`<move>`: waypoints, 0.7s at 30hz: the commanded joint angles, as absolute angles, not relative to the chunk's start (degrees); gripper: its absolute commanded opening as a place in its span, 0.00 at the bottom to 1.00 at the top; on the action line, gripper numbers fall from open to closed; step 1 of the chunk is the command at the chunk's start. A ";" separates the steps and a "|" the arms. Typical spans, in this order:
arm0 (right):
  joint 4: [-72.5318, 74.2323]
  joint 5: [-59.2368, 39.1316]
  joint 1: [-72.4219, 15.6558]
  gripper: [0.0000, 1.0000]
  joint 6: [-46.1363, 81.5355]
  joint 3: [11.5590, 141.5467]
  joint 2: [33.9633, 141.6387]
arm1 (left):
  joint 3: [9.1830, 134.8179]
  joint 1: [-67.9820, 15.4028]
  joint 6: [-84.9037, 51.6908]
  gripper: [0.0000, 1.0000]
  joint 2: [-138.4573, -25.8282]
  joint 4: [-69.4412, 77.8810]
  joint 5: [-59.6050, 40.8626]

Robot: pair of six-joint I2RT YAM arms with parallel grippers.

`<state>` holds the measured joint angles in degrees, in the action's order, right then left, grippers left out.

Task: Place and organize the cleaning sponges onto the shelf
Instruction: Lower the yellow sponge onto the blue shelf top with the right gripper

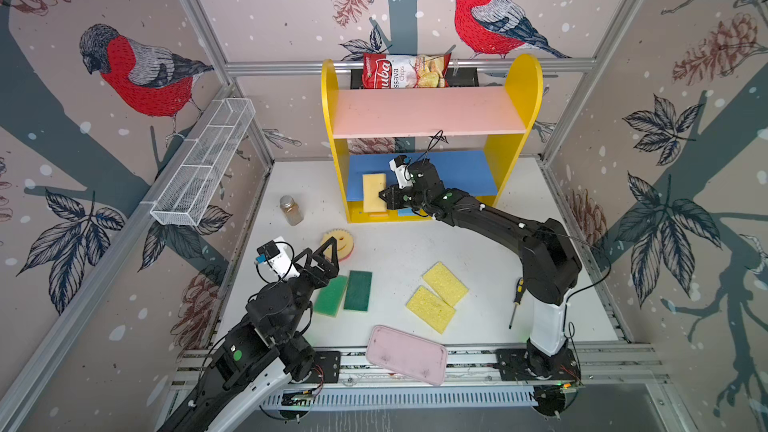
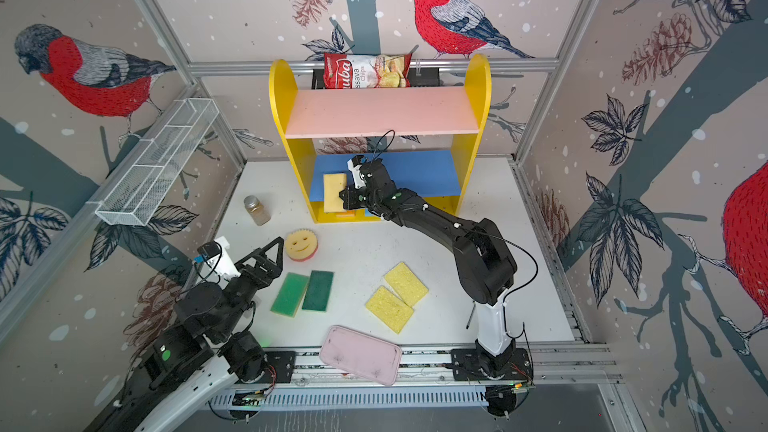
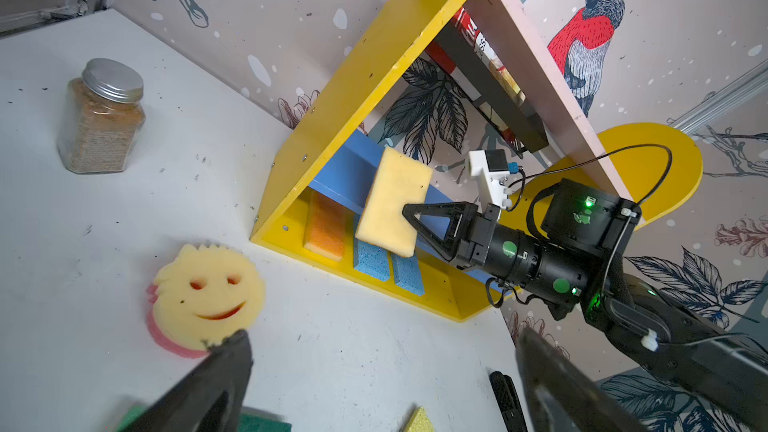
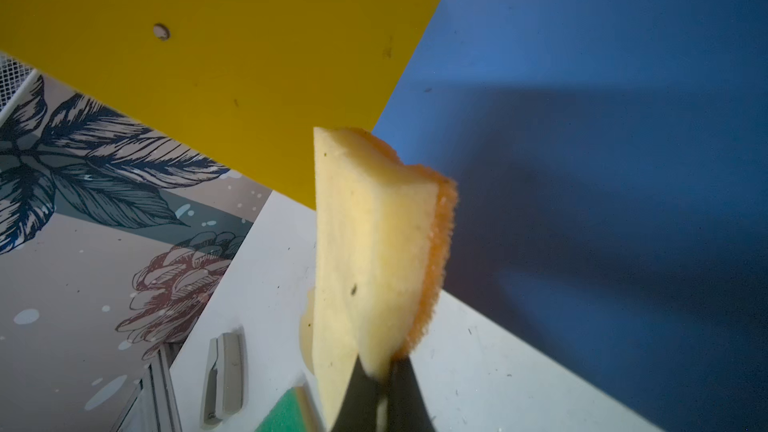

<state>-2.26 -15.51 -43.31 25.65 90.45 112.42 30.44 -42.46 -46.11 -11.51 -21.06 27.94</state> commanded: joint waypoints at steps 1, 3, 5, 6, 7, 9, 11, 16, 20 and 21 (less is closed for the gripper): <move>-4.85 -14.35 -42.30 0.00 22.38 93.87 114.79 | 30.90 -42.37 -45.10 0.98 -11.93 -23.05 28.84; -5.67 -14.71 -41.72 0.00 22.22 95.86 116.54 | 31.11 -42.34 -44.91 0.98 -13.18 -23.11 28.83; -6.77 -15.28 -41.24 0.00 21.87 98.20 118.44 | 31.50 -42.37 -44.57 0.98 -14.54 -22.99 28.65; -7.50 -15.36 -41.07 0.00 21.64 99.32 119.28 | 31.66 -42.36 -44.51 0.98 -15.09 -22.81 28.55; -8.28 -15.24 -40.88 0.00 21.37 100.74 120.17 | 31.79 -42.33 -44.33 0.98 -15.64 -22.68 28.39; -9.10 -15.33 -40.44 0.00 21.32 102.69 121.70 | 31.77 -42.36 -44.12 0.98 -16.28 -22.18 28.26; -9.39 -15.41 -39.93 0.00 21.36 104.08 122.91 | 31.39 -42.36 -43.79 0.98 -16.74 -21.02 27.71; -10.59 -12.80 -39.46 0.00 20.57 107.26 125.01 | 30.33 -42.36 -44.19 0.98 -17.47 -19.76 27.03; -12.05 -11.78 -39.46 0.00 19.09 110.13 126.64 | 30.62 -42.35 -44.00 0.98 -17.98 -19.58 27.09; -12.57 -11.78 -39.46 0.00 18.86 110.91 127.08 | 30.83 -42.36 -43.86 0.97 -18.09 -19.67 27.20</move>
